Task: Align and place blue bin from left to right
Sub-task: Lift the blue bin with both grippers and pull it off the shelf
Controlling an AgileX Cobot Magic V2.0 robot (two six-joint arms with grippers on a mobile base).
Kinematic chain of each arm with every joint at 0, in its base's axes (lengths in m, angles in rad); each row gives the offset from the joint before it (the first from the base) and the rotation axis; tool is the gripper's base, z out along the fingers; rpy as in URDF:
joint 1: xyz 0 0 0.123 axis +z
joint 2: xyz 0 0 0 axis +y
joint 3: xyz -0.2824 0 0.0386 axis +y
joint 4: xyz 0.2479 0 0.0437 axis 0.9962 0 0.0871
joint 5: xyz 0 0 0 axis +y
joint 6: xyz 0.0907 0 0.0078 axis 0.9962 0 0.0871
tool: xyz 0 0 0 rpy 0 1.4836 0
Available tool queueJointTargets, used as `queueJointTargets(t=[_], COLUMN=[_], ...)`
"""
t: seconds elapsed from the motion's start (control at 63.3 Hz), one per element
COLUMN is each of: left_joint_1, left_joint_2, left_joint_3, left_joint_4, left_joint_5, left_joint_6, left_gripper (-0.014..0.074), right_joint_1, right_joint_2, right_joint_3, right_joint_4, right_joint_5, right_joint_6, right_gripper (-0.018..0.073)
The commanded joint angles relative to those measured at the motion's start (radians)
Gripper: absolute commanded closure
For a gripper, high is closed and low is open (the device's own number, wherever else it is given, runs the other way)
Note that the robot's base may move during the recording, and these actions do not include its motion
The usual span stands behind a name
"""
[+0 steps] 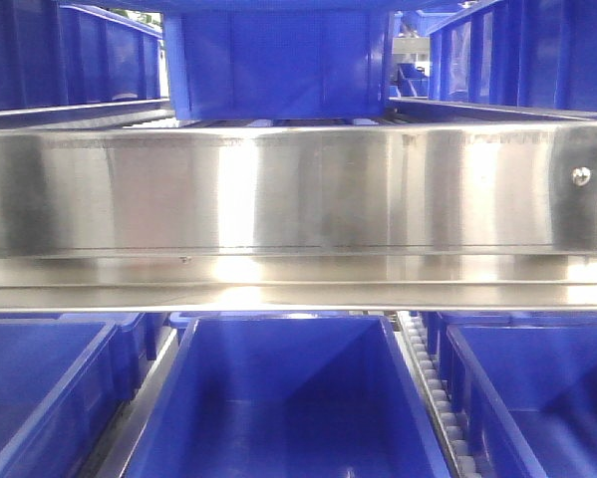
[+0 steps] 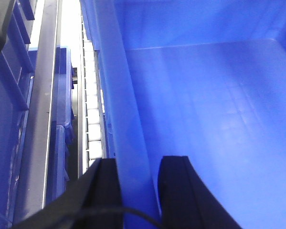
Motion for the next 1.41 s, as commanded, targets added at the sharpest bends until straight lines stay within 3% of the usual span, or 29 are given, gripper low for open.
queueJointTargets(t=[0.0, 1.39], left_joint_1=[-0.006, -0.006], left_joint_2=[-0.025, -0.019], left_joint_3=[-0.010, -0.010], left_joint_4=[0.022, 0.022], left_joint_5=[-0.095, -0.095], left_joint_6=[0.020, 0.020], left_gripper=[0.0608, 0.0608], right_joint_1=[0.000, 0.000], right_joint_2=[-0.025, -0.025], right_joint_3=[-0.013, -0.013], right_joint_4=[-0.026, -0.026], right_joint_5=[-0.086, -0.089], right_joint_6=[-0.043, -0.043], right_gripper=[0.0629, 0.0629])
